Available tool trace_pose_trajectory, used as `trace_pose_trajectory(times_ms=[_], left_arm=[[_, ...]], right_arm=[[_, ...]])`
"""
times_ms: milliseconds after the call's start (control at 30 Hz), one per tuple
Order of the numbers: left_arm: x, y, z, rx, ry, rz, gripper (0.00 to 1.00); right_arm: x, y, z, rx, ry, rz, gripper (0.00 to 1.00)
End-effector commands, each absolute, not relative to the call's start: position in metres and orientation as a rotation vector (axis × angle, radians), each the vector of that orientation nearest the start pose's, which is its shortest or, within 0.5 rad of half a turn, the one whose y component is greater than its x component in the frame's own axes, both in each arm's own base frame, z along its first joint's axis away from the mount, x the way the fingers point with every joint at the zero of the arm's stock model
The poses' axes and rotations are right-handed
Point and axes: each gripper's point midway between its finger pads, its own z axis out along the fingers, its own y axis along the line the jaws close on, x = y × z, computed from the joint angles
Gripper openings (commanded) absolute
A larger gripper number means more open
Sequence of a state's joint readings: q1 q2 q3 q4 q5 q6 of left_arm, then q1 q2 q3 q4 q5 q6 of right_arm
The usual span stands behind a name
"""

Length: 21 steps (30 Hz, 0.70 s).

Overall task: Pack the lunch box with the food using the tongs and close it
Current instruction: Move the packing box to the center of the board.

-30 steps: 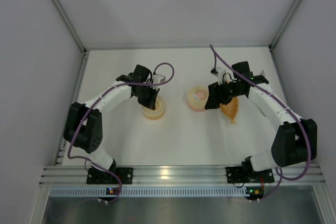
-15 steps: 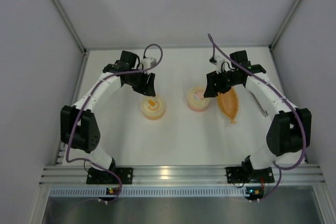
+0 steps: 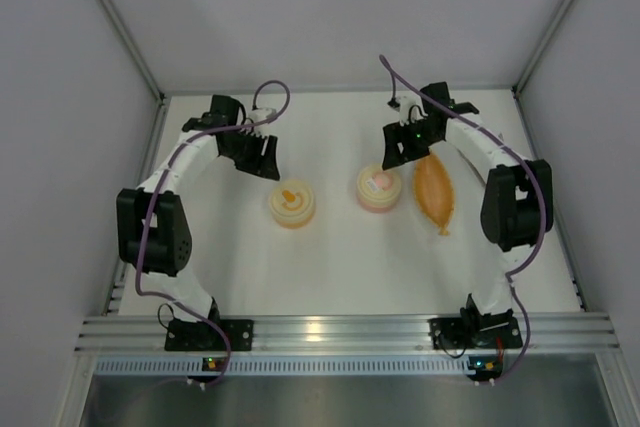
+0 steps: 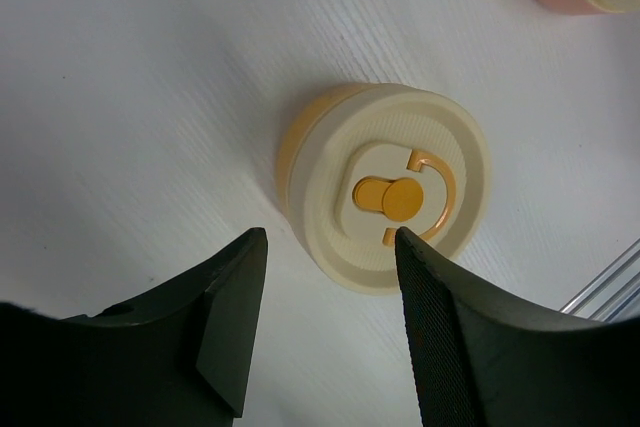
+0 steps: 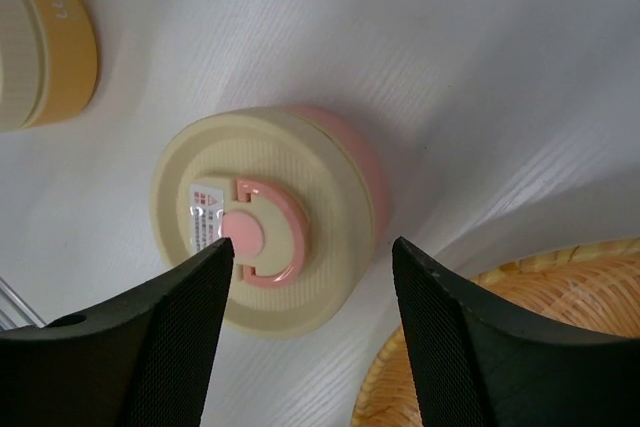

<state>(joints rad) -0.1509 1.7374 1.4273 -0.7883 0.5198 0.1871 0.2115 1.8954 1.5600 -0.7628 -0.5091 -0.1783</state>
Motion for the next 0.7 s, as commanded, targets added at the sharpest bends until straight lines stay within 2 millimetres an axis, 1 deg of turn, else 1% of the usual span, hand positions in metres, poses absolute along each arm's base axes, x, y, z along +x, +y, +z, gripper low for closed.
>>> trace_pose_trajectory(times_ms=[0,133,167,200,233,267,333,467,567,633,667], left_arm=[[0.372,-0.137,0.130,0.624,2.486,-0.698,0.59],[0.373,-0.136,0.115,0.613,2.508,-0.703,0.58],[0.374,-0.135,0.108,0.606,2.525,-0.698,0.58],[0.376,-0.135,0.105,0.603,2.525,-0.694,0.57],[0.376,-0.136,0.102,0.603,2.532,-0.700,0.57],[0.374,-0.138,0.098,0.616,2.534,-0.727,0.57],[0.372,-0.141,0.094,0.631,2.534,-0.756,0.57],[0.371,-0.144,0.085,0.658,2.542,-0.794,0.56],[0.368,-0.146,0.080,0.682,2.549,-0.817,0.55],[0.367,-0.146,0.078,0.692,2.551,-0.828,0.54],[0.367,-0.147,0.078,0.696,2.550,-0.830,0.53]], right_arm=[[0.425,0.165,0.123,-0.622,2.460,0.665,0.64],[0.424,0.166,0.106,-0.603,2.494,0.690,0.61],[0.423,0.167,0.103,-0.603,2.501,0.700,0.57],[0.422,0.168,0.098,-0.605,2.515,0.714,0.55],[0.420,0.170,0.096,-0.613,2.517,0.732,0.52],[0.418,0.170,0.092,-0.612,2.528,0.741,0.48],[0.414,0.171,0.086,-0.618,2.541,0.760,0.46],[0.407,0.172,0.076,-0.622,2.564,0.791,0.36],[0.398,0.175,0.070,-0.624,2.577,0.841,0.32],[0.393,0.179,0.069,-0.625,2.571,0.881,0.30],[0.387,0.180,0.067,-0.622,2.575,0.901,0.30]])
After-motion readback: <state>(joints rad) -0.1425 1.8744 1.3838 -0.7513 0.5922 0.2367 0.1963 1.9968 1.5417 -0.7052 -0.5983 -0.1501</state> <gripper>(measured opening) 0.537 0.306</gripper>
